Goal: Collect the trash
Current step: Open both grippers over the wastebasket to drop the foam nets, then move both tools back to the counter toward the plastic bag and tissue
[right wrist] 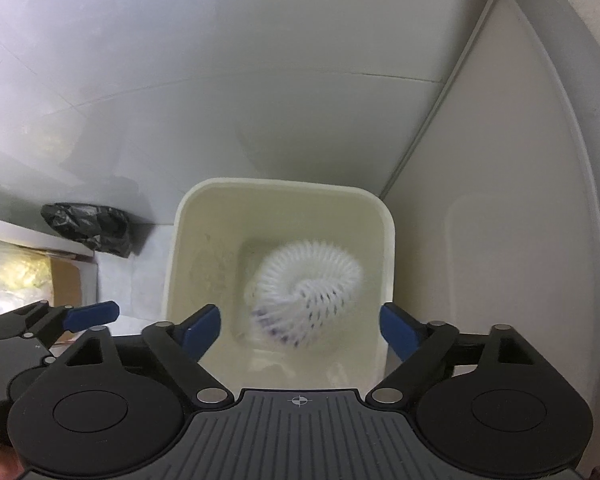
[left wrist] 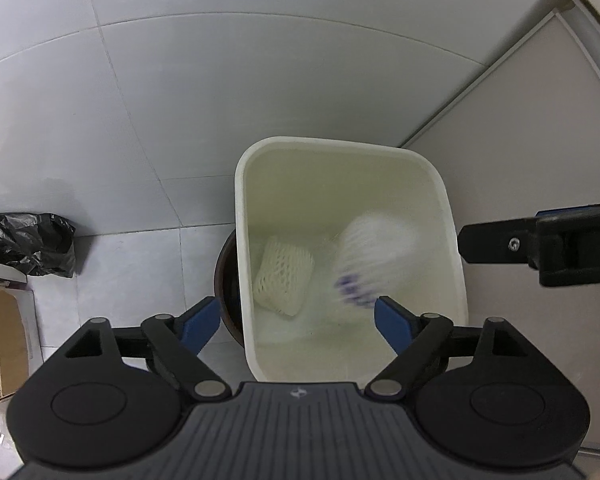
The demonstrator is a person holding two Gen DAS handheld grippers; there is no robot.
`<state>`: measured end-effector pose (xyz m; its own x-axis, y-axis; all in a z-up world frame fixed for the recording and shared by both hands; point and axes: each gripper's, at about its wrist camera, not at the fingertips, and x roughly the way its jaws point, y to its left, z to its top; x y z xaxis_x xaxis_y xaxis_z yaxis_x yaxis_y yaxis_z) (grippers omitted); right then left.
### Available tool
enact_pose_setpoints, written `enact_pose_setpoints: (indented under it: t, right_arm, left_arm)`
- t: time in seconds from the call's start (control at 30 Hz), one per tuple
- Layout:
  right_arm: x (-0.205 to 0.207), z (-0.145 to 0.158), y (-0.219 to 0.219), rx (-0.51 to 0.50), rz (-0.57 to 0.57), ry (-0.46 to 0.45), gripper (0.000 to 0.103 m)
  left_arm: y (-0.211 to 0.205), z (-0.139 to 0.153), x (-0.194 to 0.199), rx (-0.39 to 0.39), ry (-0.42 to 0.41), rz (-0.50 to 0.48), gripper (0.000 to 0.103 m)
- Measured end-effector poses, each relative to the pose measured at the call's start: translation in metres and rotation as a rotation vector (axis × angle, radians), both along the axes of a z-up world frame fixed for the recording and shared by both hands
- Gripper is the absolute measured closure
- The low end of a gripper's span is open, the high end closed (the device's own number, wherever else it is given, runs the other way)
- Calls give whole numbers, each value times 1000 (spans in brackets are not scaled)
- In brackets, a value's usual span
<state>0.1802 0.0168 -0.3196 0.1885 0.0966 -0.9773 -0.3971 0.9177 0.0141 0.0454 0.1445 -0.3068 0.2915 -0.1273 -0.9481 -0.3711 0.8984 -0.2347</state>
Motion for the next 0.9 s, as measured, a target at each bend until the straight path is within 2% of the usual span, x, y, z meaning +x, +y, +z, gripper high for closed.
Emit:
enact_pose_setpoints:
  t: [0.27,0.5,0.9]
  right_arm:
    - [-1,14,-1,44,-8,-16,10]
    - [-15,41,1,117,19,-47,10]
    - [-73,131,-6,215,147,-310,7]
  left_arm:
    - [-2,8,-6,18,-9,0,14]
    - [-2,23,-16,32,-43,12,9]
    - [-5,61,-33,102,-95,4,1]
